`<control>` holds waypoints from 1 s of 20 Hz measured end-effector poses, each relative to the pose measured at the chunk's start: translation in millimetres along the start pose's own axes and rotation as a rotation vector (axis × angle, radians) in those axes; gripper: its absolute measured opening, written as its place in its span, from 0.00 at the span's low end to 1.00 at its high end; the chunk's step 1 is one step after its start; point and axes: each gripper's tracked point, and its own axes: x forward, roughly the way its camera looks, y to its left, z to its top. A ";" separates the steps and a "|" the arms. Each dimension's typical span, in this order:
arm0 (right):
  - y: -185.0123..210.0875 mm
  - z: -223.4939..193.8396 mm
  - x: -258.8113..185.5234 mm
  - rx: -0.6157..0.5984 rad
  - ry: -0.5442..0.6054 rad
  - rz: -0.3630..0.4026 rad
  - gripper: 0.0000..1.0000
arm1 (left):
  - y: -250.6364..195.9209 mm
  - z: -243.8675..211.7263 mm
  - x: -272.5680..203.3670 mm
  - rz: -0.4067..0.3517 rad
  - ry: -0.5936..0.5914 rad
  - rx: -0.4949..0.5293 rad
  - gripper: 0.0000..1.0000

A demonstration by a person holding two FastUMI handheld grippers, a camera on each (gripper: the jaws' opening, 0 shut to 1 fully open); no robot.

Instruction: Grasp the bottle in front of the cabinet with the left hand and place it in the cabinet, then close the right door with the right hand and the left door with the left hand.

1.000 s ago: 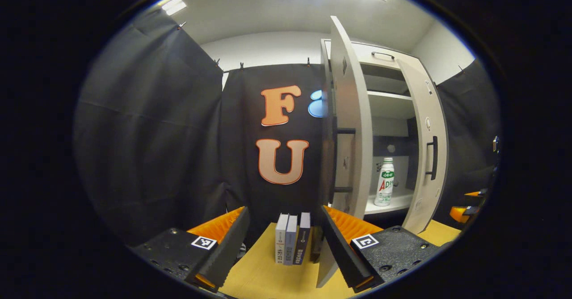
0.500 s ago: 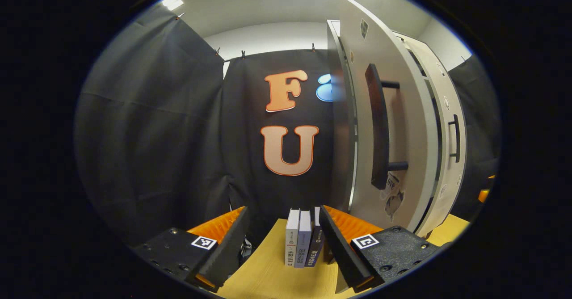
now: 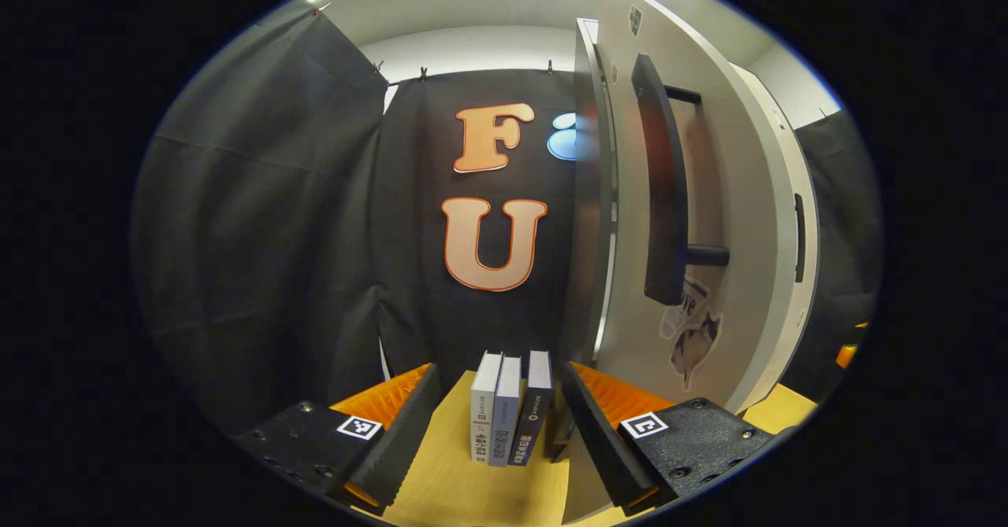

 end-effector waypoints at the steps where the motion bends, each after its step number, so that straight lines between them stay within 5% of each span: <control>1: -0.8 -0.1 -0.3 -0.004 0.000 -0.002 0.94 | 1.0 -0.7 -1.2 0.003 -0.002 0.006 0.95; 20: -54.3 51.1 -37.9 0.009 -0.050 -0.097 0.94 | -55.0 -4.7 -3.8 -0.100 0.020 0.019 0.93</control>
